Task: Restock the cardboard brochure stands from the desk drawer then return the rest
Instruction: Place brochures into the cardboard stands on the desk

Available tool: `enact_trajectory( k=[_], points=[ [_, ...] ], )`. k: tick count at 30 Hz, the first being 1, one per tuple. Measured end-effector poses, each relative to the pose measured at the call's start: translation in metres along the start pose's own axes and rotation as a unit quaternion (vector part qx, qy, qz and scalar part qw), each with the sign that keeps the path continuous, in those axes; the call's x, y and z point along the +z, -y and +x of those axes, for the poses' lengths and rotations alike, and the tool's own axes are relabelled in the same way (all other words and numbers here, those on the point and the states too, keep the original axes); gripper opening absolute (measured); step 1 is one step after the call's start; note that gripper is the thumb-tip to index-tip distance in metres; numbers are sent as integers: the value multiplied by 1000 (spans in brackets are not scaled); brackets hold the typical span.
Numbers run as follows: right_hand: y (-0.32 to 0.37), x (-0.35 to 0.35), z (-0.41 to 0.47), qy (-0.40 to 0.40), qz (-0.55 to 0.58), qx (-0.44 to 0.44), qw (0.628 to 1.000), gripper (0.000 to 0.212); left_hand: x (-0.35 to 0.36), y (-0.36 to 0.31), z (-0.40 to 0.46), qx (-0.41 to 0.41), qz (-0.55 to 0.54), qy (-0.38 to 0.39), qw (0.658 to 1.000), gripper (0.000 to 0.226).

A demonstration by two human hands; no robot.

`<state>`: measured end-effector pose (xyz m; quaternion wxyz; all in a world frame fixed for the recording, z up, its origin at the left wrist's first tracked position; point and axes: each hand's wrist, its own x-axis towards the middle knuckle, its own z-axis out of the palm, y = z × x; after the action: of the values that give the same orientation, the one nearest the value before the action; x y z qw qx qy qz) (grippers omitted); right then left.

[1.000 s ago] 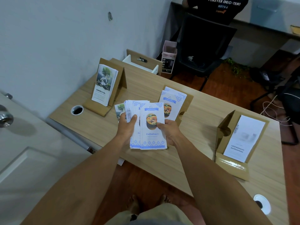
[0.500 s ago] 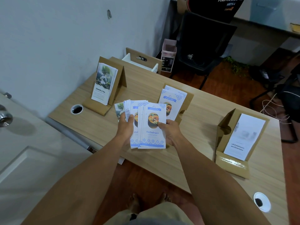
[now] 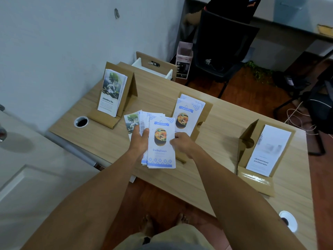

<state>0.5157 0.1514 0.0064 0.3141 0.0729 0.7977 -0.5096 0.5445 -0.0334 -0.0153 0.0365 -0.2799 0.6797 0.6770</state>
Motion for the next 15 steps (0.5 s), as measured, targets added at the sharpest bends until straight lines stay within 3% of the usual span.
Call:
enact_trajectory(
  k=[5,7,11,15],
  points=[
    [7,-16,1,3,-88,-15,996,18,1,2,0,17,17,-16,1000,36],
    [9,-24,6,-58,-83,-43,994,18,-1,2,1,29,40,-32,998,36],
    [12,-48,14,-273,-66,-86,956,14,-12,4,5,24,26,-43,998,34],
    [5,-55,19,-330,11,-78,941,17,-19,10,5,38,24,-57,997,30]
  ],
)
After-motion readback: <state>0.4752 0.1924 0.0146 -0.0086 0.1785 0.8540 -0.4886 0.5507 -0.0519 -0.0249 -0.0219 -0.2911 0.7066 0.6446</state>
